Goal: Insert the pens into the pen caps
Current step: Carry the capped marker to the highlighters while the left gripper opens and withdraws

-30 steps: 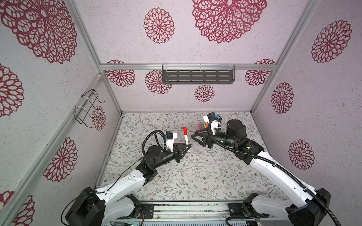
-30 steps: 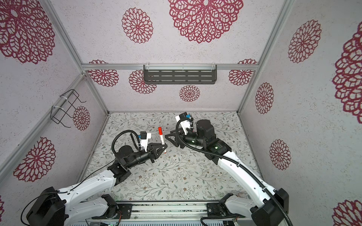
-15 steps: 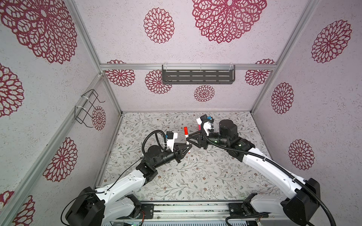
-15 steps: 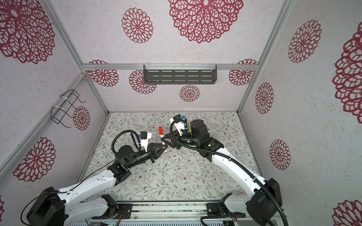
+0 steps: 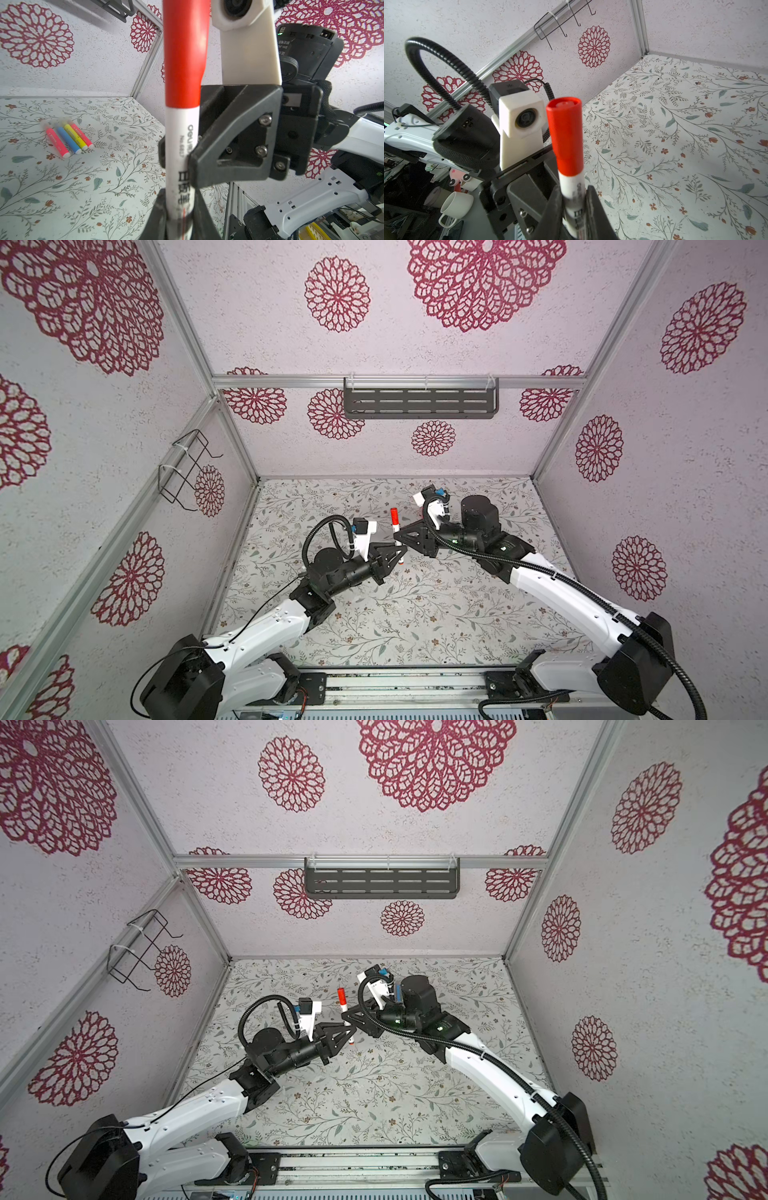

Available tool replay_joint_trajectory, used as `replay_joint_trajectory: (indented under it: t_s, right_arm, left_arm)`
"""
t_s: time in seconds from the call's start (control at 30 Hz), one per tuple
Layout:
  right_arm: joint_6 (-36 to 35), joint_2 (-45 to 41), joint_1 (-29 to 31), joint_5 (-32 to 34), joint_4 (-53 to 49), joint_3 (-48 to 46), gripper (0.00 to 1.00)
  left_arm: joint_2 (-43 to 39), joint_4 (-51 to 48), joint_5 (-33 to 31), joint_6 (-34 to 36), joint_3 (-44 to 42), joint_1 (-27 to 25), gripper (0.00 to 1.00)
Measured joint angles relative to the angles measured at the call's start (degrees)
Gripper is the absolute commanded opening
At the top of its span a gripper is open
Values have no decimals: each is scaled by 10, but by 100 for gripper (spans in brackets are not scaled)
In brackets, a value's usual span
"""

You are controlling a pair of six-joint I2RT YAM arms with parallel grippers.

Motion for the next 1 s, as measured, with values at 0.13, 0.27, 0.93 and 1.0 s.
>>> replay_joint_trajectory:
  t_s: [0.13, 0.27, 0.93, 1.0]
  right_arm:
    - [4, 2, -2, 13, -2, 0, 10]
    - [5, 7, -17, 61, -45, 10, 8]
    - [-25, 325, -272, 297, -250, 148, 5]
    - [-34, 368, -285, 312, -269, 196, 5]
  left_arm:
    - [0, -5, -8, 1, 1, -1, 50]
    - [-1, -62, -63, 11, 17, -3, 57]
    - [-47, -230, -222, 23, 27, -3, 59]
    - [-61, -235, -228, 24, 24, -3, 59]
